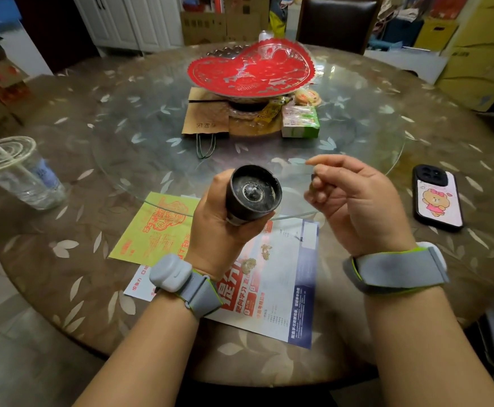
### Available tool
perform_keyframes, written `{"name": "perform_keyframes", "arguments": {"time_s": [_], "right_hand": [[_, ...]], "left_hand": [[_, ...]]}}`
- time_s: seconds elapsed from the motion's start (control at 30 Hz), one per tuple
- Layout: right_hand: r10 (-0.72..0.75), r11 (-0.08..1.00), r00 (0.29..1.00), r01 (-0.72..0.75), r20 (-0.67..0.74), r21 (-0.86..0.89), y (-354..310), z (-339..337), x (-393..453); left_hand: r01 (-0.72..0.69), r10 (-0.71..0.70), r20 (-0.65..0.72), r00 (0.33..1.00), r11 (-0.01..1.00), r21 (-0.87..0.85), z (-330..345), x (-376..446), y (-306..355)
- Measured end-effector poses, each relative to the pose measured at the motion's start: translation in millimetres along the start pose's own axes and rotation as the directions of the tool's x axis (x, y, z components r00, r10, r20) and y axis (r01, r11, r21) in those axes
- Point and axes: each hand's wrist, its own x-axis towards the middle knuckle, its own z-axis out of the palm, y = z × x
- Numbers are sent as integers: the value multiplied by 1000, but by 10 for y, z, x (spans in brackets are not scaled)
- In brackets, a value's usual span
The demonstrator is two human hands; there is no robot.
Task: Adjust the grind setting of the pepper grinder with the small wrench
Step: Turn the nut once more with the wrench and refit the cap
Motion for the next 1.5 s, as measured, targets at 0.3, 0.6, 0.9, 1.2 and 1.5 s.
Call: {"name": "perform_keyframes", "arguments": {"time_s": [0.3, 0.6, 0.9, 1.2, 1.5], "right_hand": [[-35, 974, 999, 25, -40, -223, 36, 105, -51], [-15, 956, 1000, 21, 23, -291, 24, 145, -61], [-60, 930, 998, 66, 27, -362, 6, 185, -129], [-52, 922, 996, 75, 69, -379, 14, 221, -144], [-51, 919, 994, 83, 93, -385, 18, 239, -183]], "left_hand": [[7, -7, 16, 1000, 1000, -5, 3, -11, 24], [-9, 9, 29, 1000, 1000, 22, 4, -25, 22], [-1, 1, -18, 1000, 1000, -15, -10, -8, -10], [9, -11, -57, 998, 1000, -29, -21, -5, -62], [16, -19, -80, 997, 999, -27, -11, -2, -79]]}}
